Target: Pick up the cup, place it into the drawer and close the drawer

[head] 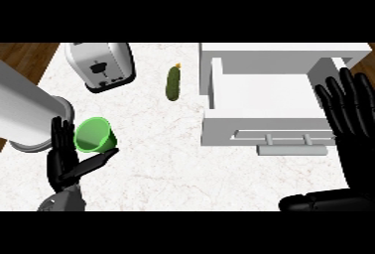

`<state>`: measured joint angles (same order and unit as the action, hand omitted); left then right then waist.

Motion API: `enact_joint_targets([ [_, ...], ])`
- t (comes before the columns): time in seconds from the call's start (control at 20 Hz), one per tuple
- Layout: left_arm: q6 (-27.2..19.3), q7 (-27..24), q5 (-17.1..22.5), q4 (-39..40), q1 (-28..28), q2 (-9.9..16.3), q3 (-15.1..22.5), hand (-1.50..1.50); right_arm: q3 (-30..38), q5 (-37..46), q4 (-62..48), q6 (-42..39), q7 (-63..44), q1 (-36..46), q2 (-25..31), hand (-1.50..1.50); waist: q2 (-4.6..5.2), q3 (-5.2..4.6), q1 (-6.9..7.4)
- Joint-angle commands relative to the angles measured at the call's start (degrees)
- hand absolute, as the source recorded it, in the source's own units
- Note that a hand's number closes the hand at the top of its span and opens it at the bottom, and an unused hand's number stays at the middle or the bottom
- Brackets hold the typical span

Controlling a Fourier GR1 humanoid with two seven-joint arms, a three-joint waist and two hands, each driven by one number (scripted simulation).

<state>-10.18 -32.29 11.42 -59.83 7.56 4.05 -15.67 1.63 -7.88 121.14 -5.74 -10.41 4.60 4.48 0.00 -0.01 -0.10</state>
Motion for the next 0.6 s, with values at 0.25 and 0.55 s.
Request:
enact_joint_targets([
  [0.25,3.3,-12.0,2.0,19.9,6.7,3.2,-3.9,-1.5,0.6,0.4,-6.0,-2.5,5.9,-0.5,-0.2,-1.5,0.1,-0.02,-0.18],
  [0.55,2.1,-10.9,2.5,18.3,6.3,1.3,-1.6,-1.5,-2.2,2.5,-2.8,-1.4,4.4,-2.4,-1.5,-1.5,0.0,0.0,-0.05],
])
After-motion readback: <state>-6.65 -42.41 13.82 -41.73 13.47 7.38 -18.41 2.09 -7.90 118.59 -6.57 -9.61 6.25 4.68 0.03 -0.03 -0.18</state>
